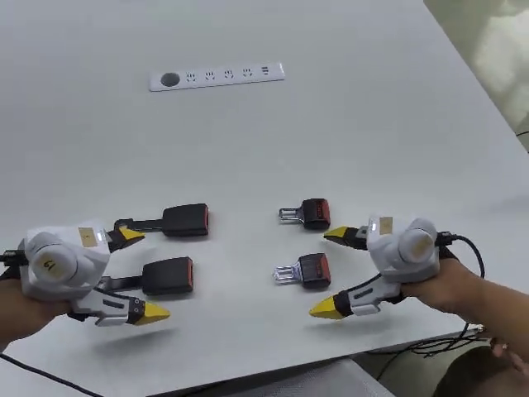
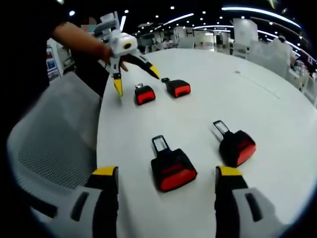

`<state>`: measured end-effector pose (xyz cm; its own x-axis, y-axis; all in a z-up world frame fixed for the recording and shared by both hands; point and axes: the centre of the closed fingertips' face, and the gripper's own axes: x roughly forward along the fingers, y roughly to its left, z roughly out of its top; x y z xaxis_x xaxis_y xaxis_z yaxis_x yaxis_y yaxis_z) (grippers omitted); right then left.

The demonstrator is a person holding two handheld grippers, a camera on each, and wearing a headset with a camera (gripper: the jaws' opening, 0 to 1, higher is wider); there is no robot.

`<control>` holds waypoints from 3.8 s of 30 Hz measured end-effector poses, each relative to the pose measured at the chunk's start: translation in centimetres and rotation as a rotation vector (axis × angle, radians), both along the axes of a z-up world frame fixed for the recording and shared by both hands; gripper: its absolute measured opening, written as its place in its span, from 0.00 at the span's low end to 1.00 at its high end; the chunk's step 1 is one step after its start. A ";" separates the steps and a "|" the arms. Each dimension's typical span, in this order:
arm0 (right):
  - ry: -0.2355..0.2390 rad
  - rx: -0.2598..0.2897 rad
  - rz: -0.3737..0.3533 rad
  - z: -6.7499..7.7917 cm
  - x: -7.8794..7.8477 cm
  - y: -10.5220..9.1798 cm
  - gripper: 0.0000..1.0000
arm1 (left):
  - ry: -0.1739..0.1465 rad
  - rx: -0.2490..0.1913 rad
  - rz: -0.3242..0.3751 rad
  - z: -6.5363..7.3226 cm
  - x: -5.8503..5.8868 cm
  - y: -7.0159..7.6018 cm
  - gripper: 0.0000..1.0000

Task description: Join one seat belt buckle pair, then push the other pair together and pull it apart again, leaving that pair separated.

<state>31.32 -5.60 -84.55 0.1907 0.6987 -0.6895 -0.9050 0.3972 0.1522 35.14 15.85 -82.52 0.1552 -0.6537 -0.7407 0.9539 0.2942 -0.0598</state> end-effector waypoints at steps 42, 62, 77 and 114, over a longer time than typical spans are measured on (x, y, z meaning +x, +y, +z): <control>-0.036 0.044 0.123 -0.8 0.9 -0.4 0.35 | -0.043 0.104 -0.254 -2.1 -0.8 0.4 0.34; -0.051 0.144 0.103 -0.8 1.4 4.1 0.35 | -0.025 0.132 -0.268 -2.4 -0.8 0.2 0.34; -0.054 0.179 0.109 -0.6 1.8 7.4 0.35 | -0.016 0.139 -0.277 -2.5 -0.8 0.3 0.34; -0.044 0.105 0.187 -1.0 2.8 14.4 0.35 | -0.005 0.137 -0.218 -2.7 -0.8 0.6 0.33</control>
